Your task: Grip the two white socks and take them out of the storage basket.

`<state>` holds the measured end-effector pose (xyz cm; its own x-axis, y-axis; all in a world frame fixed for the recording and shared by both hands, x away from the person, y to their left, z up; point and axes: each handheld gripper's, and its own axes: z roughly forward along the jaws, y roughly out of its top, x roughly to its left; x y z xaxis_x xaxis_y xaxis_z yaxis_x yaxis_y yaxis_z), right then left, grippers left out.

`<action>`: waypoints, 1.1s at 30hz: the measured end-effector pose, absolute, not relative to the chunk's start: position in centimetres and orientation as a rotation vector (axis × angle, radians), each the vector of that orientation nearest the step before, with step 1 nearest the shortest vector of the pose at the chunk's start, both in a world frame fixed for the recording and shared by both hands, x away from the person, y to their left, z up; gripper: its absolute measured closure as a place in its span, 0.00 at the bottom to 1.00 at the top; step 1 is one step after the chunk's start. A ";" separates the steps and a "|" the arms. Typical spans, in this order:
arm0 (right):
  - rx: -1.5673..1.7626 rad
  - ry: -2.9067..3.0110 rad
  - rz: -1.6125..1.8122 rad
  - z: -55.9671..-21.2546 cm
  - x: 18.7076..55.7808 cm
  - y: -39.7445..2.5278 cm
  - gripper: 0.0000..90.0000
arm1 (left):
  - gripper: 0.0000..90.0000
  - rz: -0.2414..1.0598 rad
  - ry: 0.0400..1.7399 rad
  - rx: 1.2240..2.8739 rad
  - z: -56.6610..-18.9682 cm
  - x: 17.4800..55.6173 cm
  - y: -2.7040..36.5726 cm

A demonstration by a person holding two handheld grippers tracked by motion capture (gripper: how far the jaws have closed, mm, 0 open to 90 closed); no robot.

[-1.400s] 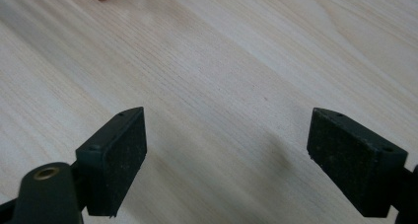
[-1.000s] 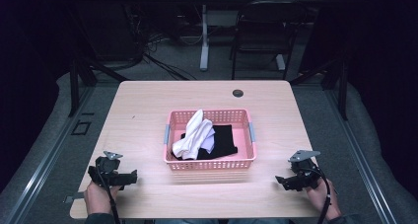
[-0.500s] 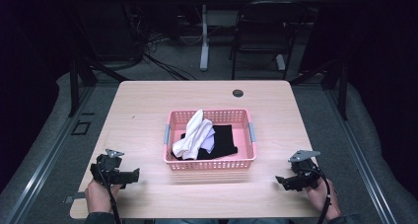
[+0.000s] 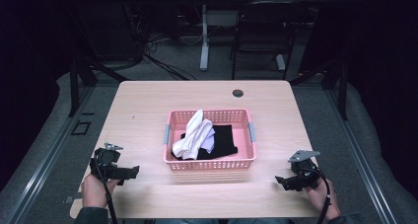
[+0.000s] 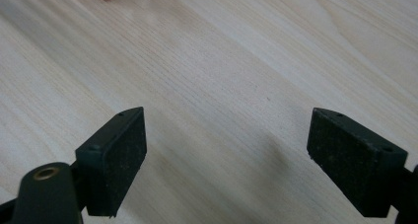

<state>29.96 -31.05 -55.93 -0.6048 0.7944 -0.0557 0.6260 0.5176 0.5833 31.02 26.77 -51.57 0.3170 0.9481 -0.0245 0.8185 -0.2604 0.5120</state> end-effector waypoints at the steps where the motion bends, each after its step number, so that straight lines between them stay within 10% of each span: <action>1: 1.185 2.444 0.756 -55.9 30.0 -31.0 0.16 | 0.00 0.391 1.553 2.163 -51.0 31.2 26.8; 33: 1.187 2.467 0.773 -55.9 29.9 -31.2 0.16 | 0.00 0.357 1.327 2.301 -43.0 37.2 20.5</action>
